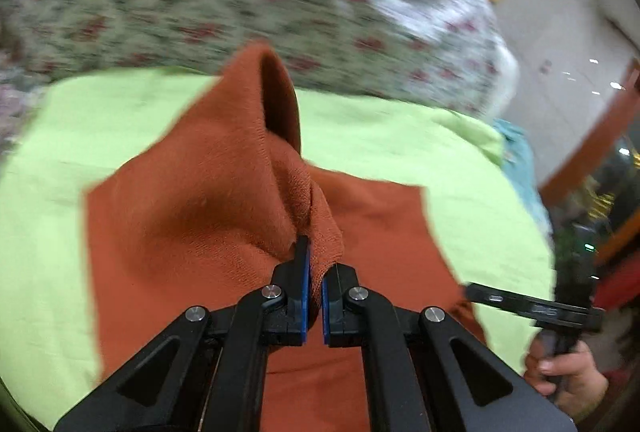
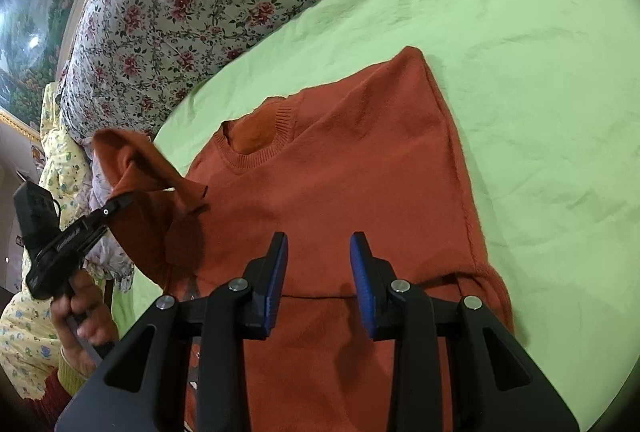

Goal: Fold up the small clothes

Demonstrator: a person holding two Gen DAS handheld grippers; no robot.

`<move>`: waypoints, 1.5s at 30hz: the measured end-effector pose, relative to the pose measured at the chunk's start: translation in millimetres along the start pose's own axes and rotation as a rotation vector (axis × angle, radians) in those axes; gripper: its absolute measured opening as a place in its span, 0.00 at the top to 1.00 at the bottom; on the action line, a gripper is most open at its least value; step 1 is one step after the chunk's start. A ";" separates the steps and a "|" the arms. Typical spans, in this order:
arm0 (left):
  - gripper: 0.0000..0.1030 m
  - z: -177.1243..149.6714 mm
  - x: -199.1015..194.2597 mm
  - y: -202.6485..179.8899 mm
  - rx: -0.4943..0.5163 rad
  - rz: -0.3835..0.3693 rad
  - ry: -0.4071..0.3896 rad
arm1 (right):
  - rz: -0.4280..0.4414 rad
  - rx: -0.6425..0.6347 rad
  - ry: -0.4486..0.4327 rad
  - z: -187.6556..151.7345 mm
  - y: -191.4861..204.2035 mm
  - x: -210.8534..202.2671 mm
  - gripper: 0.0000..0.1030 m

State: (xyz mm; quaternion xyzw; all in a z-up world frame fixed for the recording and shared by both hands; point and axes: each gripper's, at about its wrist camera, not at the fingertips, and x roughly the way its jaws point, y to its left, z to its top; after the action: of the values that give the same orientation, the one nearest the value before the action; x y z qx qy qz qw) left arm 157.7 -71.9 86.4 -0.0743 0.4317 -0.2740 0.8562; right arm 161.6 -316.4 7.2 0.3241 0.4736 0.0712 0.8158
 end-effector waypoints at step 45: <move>0.53 -97.3 -1.4 163.6 -0.069 0.498 0.221 | -0.045 -0.257 0.181 31.0 65.6 58.8 0.96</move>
State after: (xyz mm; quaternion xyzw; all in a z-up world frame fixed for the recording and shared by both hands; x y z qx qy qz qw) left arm 147.4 76.8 -32.2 0.0357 0.5366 -0.0465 0.8418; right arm 231.4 -254.6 14.1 0.1985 0.5395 0.1419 0.8058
